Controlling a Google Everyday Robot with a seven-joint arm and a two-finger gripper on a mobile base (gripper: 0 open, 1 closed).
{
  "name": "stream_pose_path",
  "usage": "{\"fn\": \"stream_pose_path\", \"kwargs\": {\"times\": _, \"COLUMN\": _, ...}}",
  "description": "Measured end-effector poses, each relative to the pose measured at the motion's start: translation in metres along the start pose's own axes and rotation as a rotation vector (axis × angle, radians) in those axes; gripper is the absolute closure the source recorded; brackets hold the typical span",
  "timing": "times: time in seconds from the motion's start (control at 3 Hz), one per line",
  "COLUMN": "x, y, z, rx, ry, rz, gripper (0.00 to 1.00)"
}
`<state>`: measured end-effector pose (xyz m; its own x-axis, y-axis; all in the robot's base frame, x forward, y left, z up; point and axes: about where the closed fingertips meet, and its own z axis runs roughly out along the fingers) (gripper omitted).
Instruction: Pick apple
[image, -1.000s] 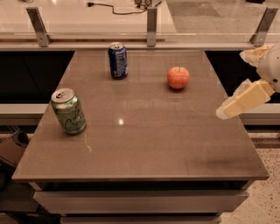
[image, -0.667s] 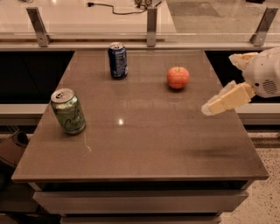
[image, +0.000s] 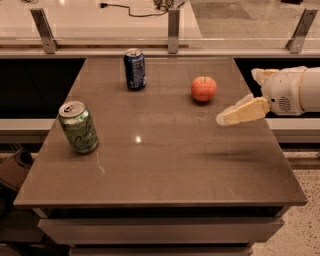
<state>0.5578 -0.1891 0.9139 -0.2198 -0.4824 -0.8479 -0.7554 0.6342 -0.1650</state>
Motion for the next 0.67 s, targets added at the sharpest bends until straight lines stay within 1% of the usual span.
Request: {"fn": "stream_pose_path", "kwargs": {"times": 0.67, "x": -0.0019, "y": 0.0005, "z": 0.0057, "rx": 0.002, "ry": -0.018, "rz": 0.004, "gripper": 0.0}}
